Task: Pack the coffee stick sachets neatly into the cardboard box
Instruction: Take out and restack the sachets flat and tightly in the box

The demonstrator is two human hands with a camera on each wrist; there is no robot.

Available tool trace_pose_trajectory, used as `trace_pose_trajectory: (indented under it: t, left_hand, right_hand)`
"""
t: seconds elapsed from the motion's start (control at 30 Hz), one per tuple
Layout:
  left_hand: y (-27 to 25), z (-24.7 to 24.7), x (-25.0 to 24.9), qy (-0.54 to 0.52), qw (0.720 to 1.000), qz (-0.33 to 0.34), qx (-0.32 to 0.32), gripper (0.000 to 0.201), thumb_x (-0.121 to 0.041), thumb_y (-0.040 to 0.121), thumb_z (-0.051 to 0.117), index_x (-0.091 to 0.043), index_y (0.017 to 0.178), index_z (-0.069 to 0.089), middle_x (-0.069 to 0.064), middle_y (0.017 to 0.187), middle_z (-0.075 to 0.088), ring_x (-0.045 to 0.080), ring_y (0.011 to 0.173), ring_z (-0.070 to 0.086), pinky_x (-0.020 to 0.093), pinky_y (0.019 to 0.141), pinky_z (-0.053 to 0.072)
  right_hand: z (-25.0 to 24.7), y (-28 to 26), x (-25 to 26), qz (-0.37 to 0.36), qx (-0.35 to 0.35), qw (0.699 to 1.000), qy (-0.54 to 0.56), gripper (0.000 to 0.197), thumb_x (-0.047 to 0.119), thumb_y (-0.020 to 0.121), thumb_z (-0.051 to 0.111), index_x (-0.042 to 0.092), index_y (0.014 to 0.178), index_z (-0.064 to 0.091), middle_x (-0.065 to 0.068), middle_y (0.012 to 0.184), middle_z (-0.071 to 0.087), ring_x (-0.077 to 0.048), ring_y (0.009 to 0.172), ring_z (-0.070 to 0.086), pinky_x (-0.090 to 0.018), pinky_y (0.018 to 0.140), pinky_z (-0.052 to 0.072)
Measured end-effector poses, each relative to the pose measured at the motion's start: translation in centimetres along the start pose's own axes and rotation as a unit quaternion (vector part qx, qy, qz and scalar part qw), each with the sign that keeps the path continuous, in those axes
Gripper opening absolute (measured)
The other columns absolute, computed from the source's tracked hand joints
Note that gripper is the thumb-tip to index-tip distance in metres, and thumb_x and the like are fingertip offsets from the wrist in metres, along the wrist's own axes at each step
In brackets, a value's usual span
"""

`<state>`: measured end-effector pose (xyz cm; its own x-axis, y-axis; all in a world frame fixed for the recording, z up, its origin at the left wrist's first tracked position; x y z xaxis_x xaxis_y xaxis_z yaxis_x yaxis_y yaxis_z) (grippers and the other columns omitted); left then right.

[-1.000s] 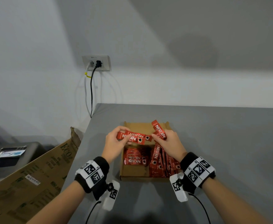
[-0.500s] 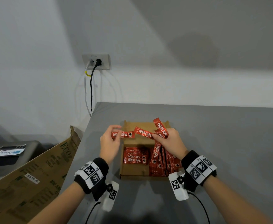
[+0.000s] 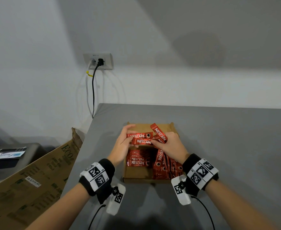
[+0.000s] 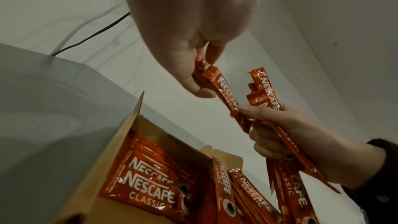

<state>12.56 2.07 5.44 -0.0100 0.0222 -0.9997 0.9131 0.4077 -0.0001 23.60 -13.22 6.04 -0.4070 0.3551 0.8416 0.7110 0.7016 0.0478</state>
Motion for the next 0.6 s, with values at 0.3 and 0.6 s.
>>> trace_pose_trajectory:
  t: [0.3, 0.6]
  left_hand:
    - [-0.46, 0.4, 0.24, 0.028, 0.998, 0.01, 0.046, 0.06, 0.008, 0.09, 0.044, -0.038, 0.127, 0.03, 0.007, 0.116, 0.053, 0.019, 0.089, 0.061, 0.033, 0.083, 0.055]
    - [-0.7, 0.81, 0.25, 0.12, 0.991, 0.045, 0.044, 0.044, -0.008, 0.091, 0.055, -0.029, 0.127, 0.045, 0.004, 0.125, 0.057, 0.01, 0.088, 0.068, 0.036, 0.085, 0.056]
  right_hand:
    - [0.19, -0.46, 0.27, -0.019, -0.034, 0.999, -0.006, 0.015, 0.022, 0.084, 0.068, 0.009, 0.079, 0.065, 0.0, 0.076, 0.066, -0.006, 0.067, 0.061, -0.011, 0.06, 0.047]
    - [0.37, -0.27, 0.26, -0.02, -0.057, 0.998, -0.01, 0.015, 0.025, 0.082, 0.069, 0.011, 0.087, 0.065, 0.006, 0.078, 0.066, -0.001, 0.069, 0.061, -0.014, 0.063, 0.048]
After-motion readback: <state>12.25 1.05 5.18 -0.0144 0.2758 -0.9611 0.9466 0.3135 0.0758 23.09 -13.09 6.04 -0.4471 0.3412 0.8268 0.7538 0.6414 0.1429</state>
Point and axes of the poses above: each hand's wrist, its own y-axis towards the middle knuckle, its own z-axis out of the palm, x = y × z, the point moved 1 cm from there along y, towards the middle knuckle
